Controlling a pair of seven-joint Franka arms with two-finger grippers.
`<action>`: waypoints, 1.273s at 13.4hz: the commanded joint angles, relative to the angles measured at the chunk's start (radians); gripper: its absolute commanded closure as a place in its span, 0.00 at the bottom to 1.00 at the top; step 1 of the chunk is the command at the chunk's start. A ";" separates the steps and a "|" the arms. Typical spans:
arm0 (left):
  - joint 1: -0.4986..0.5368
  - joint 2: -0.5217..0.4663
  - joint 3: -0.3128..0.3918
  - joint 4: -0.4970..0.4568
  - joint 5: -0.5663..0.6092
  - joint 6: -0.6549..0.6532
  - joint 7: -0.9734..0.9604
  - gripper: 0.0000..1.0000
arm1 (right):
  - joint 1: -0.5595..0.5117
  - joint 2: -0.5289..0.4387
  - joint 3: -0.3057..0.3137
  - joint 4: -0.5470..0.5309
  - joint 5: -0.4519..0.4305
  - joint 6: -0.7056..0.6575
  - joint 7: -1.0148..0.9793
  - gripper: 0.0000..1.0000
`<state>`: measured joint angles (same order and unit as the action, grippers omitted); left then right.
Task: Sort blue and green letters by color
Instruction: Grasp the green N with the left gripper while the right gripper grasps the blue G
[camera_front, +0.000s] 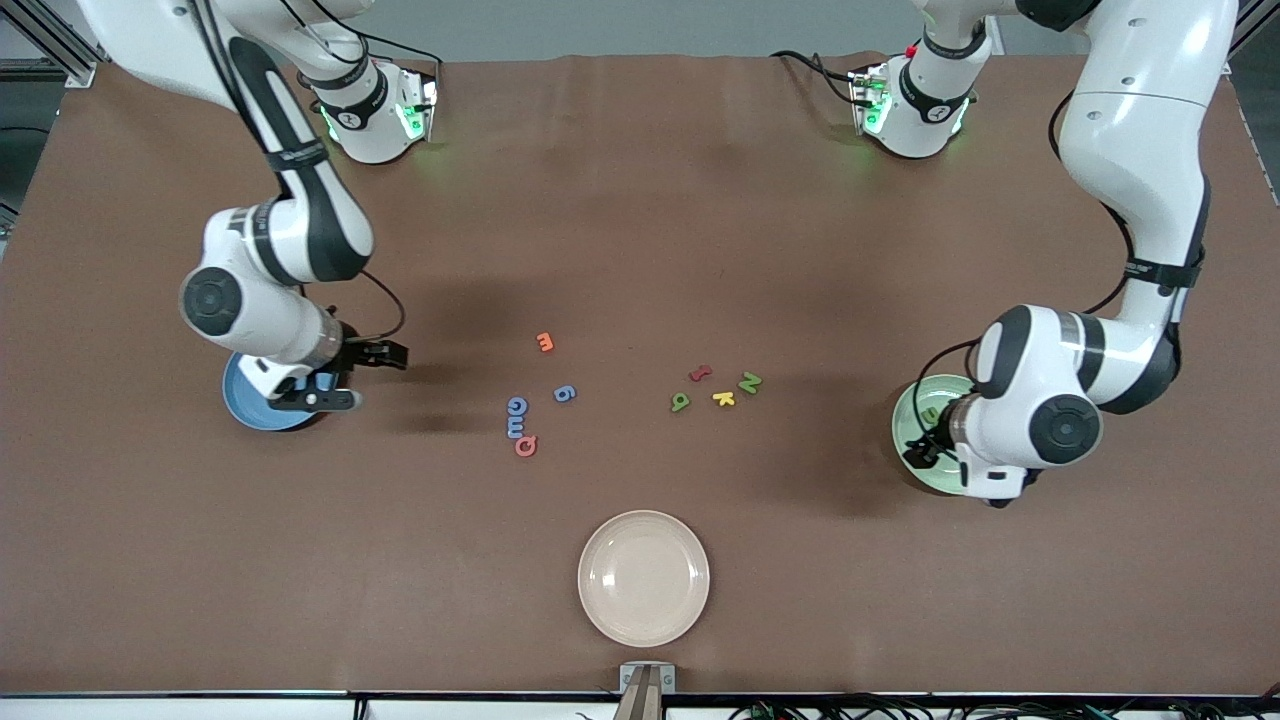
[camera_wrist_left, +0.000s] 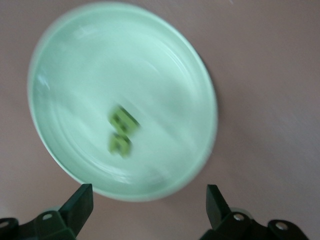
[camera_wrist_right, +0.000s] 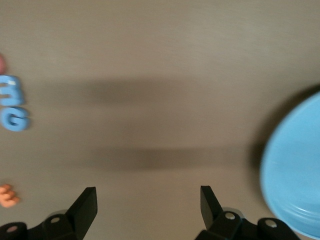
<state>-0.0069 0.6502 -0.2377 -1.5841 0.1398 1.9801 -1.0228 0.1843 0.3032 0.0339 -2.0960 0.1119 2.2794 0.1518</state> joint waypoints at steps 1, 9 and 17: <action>-0.073 -0.021 -0.021 -0.016 0.014 0.008 -0.109 0.02 | 0.070 0.112 -0.008 0.129 0.003 -0.008 0.092 0.08; -0.286 0.031 -0.020 -0.072 0.006 0.199 -0.591 0.13 | 0.181 0.292 -0.009 0.326 0.000 0.005 0.224 0.09; -0.330 0.009 -0.023 -0.223 0.020 0.336 -0.732 0.28 | 0.259 0.358 -0.011 0.346 -0.011 0.104 0.341 0.10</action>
<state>-0.3237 0.6962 -0.2634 -1.7505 0.1400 2.2823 -1.7144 0.4313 0.6388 0.0324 -1.7870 0.1115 2.3876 0.4671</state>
